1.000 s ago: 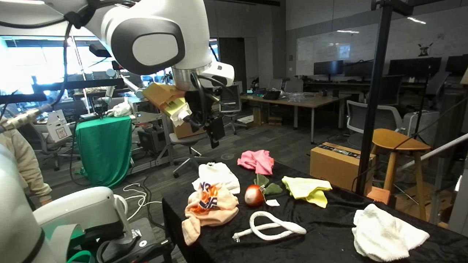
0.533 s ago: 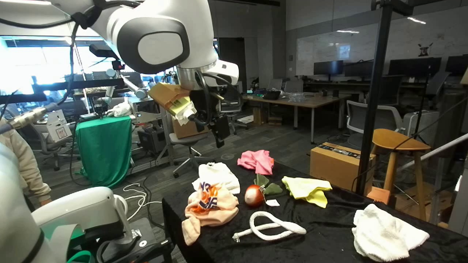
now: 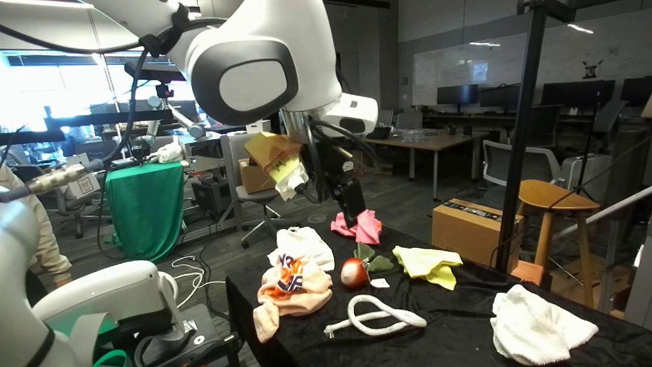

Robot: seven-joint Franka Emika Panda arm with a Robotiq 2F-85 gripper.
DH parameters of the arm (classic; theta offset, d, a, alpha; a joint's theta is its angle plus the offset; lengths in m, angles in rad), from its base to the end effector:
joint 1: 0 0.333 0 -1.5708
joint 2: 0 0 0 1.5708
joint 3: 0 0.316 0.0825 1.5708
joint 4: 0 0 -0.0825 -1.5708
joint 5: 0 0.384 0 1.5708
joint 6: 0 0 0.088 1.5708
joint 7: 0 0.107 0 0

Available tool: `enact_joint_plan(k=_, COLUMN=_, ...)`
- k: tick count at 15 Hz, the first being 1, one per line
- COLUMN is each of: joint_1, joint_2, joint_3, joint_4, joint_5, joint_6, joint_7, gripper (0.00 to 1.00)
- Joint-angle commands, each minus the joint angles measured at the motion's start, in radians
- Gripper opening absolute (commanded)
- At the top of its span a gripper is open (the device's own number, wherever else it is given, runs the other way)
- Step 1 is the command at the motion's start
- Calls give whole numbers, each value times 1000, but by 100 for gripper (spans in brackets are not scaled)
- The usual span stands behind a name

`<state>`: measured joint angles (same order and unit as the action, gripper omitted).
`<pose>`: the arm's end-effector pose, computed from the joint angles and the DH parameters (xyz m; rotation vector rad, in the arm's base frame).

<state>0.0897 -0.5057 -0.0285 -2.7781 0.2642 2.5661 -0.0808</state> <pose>0.3800 0.0198 0.3871 -2.9232 0.0840 -0.4305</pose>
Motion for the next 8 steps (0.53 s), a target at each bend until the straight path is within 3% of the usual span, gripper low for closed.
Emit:
enact_joint_plan(k=1, joint_1=-57, joint_2=104, joint_3=-52, joint_4=5, joint_5=-26, joint_6=112, joint_7=-4, gripper=100)
enact_joint_plan(k=8, joint_1=-47, joint_2=384, joint_3=-214, joint_4=83, joint_5=96, joint_6=222, joint_7=-154, gripper=100)
